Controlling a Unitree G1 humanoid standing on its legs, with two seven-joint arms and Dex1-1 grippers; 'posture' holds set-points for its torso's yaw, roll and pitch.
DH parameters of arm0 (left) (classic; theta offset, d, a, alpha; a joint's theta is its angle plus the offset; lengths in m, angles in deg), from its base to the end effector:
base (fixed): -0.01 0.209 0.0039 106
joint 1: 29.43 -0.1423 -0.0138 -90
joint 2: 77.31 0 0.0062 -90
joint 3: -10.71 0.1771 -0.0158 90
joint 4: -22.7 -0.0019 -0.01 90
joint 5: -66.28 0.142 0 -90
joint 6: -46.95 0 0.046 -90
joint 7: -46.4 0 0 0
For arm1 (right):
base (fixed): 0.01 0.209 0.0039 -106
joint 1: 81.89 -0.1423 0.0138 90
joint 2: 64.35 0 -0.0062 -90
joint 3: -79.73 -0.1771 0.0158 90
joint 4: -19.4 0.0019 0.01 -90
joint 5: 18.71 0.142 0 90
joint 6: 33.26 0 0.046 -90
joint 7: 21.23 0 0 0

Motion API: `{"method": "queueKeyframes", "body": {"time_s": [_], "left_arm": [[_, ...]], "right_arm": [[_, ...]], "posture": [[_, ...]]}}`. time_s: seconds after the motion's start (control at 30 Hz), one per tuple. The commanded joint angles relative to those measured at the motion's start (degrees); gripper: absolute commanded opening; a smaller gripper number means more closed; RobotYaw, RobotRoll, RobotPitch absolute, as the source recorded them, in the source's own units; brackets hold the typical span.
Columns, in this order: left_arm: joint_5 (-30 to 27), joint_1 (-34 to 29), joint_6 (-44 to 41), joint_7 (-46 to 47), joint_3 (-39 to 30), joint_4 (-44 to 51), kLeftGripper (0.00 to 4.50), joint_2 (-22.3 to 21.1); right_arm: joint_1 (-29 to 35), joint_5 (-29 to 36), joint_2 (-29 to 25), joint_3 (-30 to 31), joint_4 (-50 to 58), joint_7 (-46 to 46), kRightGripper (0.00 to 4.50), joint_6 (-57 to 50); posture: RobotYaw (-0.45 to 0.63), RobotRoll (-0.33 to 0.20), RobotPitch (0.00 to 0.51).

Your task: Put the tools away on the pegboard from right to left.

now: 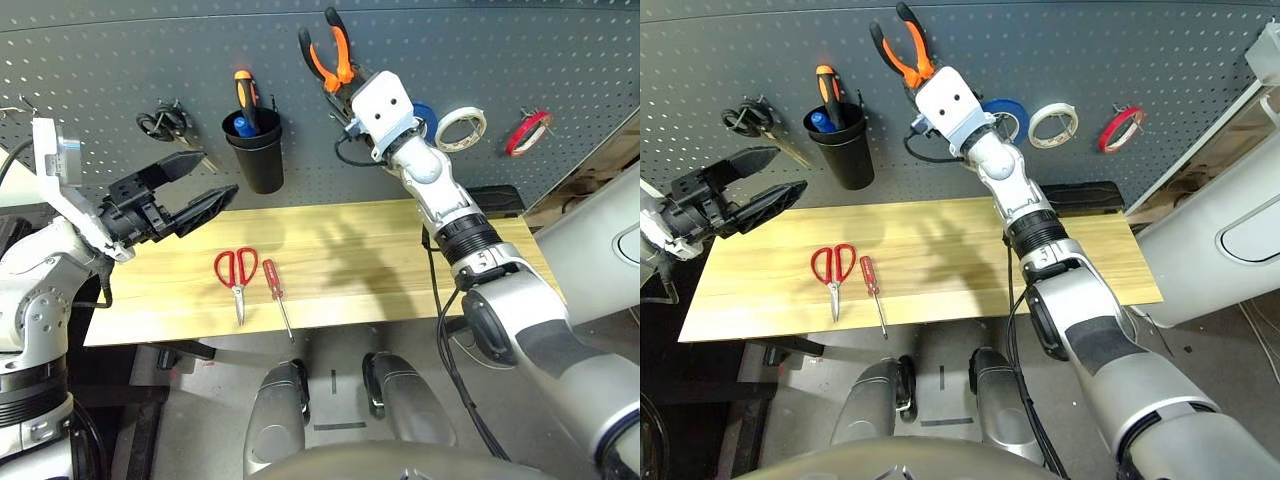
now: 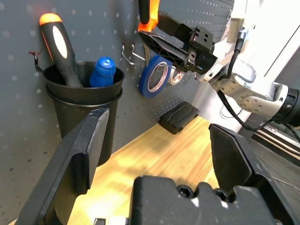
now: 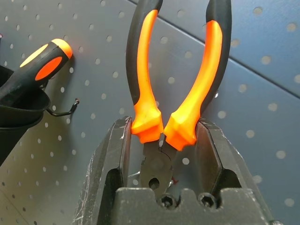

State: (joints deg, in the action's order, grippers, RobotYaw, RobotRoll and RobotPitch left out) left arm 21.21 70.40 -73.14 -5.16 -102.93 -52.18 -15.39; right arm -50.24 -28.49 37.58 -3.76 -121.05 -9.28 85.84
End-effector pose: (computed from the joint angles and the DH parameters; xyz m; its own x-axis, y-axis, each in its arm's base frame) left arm 0.2084 0.2912 0.2064 0.6689 -0.7397 0.0737 0.7347 0.6729 0.0859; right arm 0.3452 -0.0768 0.1833 0.6927 0.5906 0.4139 -0.3578 0.7797 -0.5138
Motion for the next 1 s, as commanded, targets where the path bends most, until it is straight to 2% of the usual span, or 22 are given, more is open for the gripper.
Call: {"method": "queueKeyframes", "body": {"time_s": [0.03,0.47,0.7,1.0], "left_arm": [[-0.63,-0.67,-0.7,-0.67,-0.35,1.26,4.5,-0.94],[-1.01,-1.06,-1.04,-0.2,-0.47,1.89,4.5,-0.7],[-1.04,-0.87,-1.14,-0.14,-0.25,1.93,4.5,-0.72],[-1.18,-0.31,-1.61,-0.4,-0.03,1.89,4.5,-0.99]], "right_arm": [[-1.23,0.62,0.3,-0.57,-3.17,-0.65,2.09,1.06],[-0.44,0.91,0.03,-1.13,-6.4,-0.92,2.09,1.8],[-0.38,-7.08,-0.98,3.67,-2.35,-6.24,2.09,5.15],[2.28,-11.23,0.11,5.97,4.2,-11.9,2.09,3.79]], "posture": [[0.05,0.0,0.17],[0.05,0.0,0.171],[0.05,0.0,0.173],[0.05,0.0,0.175]]}}
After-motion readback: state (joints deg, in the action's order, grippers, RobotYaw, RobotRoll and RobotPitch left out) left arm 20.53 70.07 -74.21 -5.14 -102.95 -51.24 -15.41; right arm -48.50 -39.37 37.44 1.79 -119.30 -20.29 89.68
